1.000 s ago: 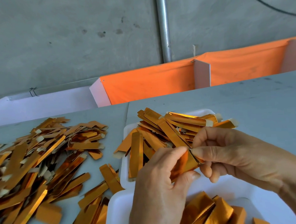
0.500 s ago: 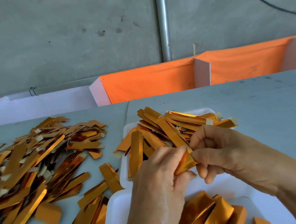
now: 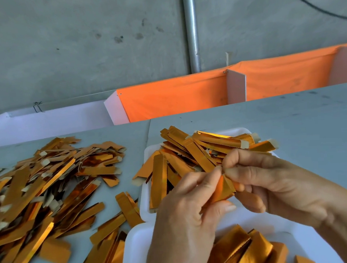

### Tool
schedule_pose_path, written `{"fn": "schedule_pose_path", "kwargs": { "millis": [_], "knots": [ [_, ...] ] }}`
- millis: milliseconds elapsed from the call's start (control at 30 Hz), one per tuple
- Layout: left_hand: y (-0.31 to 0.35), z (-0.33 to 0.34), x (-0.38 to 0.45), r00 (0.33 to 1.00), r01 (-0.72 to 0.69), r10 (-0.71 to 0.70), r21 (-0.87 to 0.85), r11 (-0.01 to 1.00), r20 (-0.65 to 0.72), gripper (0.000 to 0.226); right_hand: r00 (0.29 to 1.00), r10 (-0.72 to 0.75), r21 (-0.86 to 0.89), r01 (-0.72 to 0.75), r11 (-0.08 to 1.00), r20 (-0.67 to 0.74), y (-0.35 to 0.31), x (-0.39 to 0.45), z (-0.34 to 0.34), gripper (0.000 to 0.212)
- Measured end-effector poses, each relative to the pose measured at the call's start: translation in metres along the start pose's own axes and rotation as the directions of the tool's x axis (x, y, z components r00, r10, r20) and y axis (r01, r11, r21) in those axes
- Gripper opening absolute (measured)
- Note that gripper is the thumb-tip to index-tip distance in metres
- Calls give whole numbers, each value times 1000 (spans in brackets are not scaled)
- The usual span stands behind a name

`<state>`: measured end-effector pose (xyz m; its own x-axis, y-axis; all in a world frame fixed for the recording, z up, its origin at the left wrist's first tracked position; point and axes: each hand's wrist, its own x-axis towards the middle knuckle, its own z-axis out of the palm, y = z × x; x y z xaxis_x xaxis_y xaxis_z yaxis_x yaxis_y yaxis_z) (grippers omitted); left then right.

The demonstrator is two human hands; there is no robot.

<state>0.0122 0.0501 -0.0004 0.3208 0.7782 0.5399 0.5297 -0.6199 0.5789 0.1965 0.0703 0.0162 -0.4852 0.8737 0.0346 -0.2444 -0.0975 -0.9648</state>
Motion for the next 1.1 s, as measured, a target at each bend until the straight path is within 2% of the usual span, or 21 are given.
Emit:
{"fn": "schedule_pose_path", "kwargs": {
  "millis": [233,400,600,733,967,1100],
  "knots": [
    [5,-3,1,998,-51,55,-108,993,29,53,993,-50,172,31,985,106,7,3,-6,19],
    [9,-5,3,995,-93,95,-98,991,17,56,988,-106,221,79,972,112,11,5,-5,20],
    [9,-3,1,998,-38,33,-112,993,-48,66,991,-71,220,46,975,110,6,2,-5,27],
    [9,-1,-2,997,59,-69,-199,978,-46,52,996,-28,129,17,991,89,2,0,-7,26],
    [10,-3,1,996,-86,83,-53,995,-44,36,987,-2,187,-29,982,160,1,-2,-10,23],
    [9,-2,1,994,-105,105,25,994,-5,36,997,33,94,-39,995,63,3,-1,-7,12]
  ]
}}
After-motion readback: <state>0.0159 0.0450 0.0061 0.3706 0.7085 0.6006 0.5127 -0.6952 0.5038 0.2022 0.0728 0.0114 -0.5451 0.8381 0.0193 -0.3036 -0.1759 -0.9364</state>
